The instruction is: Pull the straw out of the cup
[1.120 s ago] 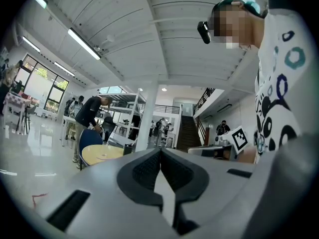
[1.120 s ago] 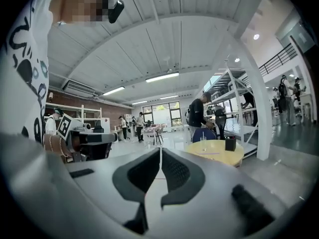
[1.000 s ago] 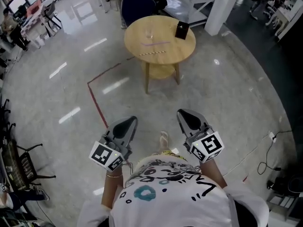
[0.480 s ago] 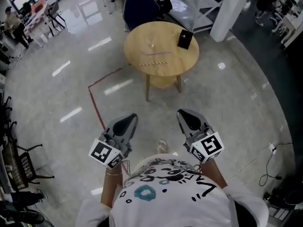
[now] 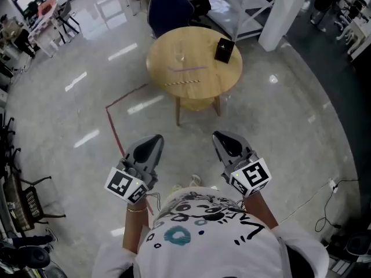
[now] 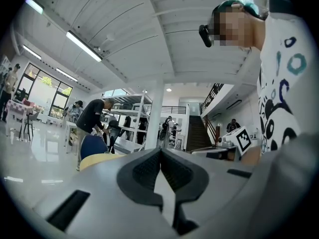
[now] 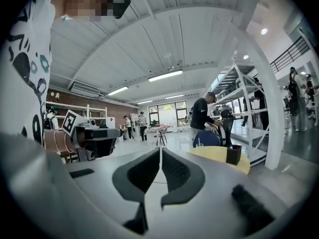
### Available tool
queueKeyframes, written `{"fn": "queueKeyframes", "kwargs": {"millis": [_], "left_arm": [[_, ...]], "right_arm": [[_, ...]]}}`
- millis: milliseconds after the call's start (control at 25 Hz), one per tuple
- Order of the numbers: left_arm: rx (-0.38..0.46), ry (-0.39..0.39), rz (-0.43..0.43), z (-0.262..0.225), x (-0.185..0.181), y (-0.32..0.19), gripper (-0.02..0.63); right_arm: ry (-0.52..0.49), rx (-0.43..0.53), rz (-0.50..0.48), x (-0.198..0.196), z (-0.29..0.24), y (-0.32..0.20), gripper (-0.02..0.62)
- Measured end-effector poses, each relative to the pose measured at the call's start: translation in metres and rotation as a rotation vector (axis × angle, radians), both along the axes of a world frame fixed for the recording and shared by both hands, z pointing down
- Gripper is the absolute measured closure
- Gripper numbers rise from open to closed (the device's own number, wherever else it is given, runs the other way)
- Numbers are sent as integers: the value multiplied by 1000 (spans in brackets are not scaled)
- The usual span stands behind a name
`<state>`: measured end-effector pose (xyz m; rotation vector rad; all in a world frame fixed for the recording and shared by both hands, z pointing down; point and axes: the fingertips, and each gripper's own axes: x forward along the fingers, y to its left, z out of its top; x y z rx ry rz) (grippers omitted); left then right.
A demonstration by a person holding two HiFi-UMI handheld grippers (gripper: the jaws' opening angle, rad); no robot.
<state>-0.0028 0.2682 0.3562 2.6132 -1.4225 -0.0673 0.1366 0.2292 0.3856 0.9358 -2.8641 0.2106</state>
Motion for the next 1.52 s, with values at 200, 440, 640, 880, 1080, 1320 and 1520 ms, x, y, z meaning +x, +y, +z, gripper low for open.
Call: {"fn": "queueKeyframes", "kwargs": {"millis": [200, 440, 640, 880, 1080, 1320, 1520], "left_arm": [[-9, 1, 7, 0, 4, -12, 591], [-32, 0, 7, 3, -2, -35, 591], [-39, -8, 14, 5, -18, -61, 591], [-52, -12, 46, 7, -40, -100, 591], [-57, -11, 76, 6, -52, -129, 591], [-55, -9, 102, 7, -72, -153, 591], [-78, 6, 113, 15, -87, -168, 590]], "right_arm": [[4, -12, 3, 2, 3, -16, 568], [-2, -19, 2, -6, 0, -42, 568], [-11, -24, 1, -23, 0, -61, 568], [-10, -40, 10, -51, 5, -93, 568], [-11, -46, 25, -67, 8, -117, 567], [-10, -50, 48, -91, 10, -138, 566], [-7, -39, 64, -105, 10, -155, 567]]}}
